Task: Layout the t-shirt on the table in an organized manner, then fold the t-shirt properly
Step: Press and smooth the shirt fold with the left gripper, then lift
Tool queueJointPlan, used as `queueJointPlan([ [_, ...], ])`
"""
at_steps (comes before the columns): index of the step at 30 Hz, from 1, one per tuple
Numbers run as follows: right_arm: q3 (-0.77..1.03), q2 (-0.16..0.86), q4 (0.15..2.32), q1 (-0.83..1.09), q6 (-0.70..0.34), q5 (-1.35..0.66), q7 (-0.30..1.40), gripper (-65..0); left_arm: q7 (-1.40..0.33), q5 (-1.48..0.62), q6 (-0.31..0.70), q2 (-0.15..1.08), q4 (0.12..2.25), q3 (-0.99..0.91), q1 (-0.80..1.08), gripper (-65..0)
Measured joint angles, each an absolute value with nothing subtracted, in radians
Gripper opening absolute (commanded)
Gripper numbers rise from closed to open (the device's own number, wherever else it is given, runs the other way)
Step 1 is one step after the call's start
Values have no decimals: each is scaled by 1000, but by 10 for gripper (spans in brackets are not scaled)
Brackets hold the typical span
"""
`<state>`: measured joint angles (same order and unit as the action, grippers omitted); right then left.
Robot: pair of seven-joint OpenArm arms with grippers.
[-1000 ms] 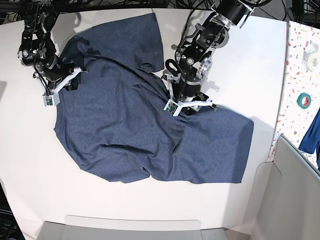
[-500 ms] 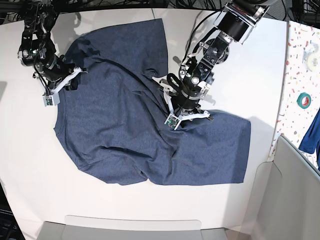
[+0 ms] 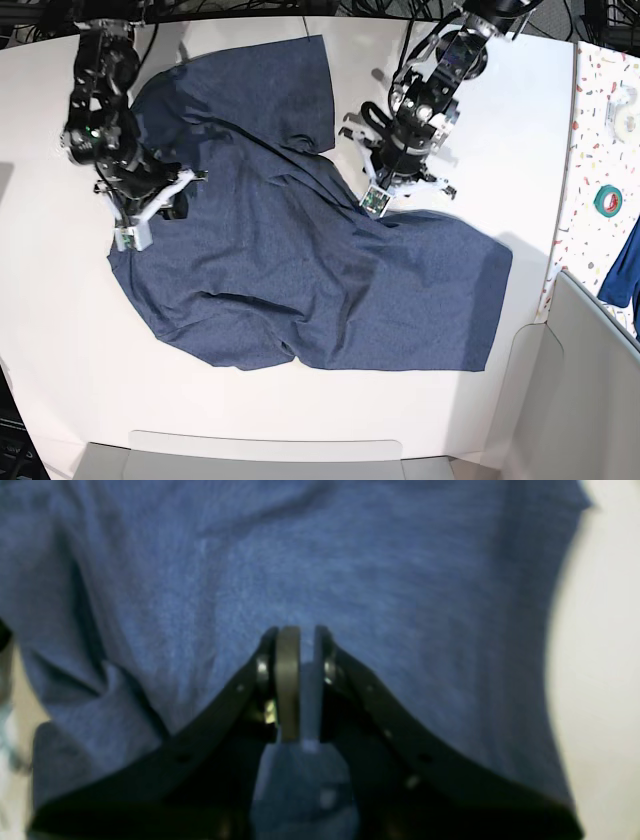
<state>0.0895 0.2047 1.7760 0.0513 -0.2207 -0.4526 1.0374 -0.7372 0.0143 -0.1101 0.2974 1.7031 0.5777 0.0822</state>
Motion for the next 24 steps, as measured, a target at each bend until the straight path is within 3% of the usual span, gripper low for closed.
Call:
queueJointPlan([
  [12,-4,211,1573,8,-233,-379,912,-592,-849,14,-105,380,1924,437,216,-650],
  [20,-5,224,1569,25,-236,-391,878,-592,-875,-133,-110,190,1916,19,218,-455],
  [24,-5,224,1573,25,-236,-388,881,-592,-949,-280,-107,187,1832,-105,141,-455],
])
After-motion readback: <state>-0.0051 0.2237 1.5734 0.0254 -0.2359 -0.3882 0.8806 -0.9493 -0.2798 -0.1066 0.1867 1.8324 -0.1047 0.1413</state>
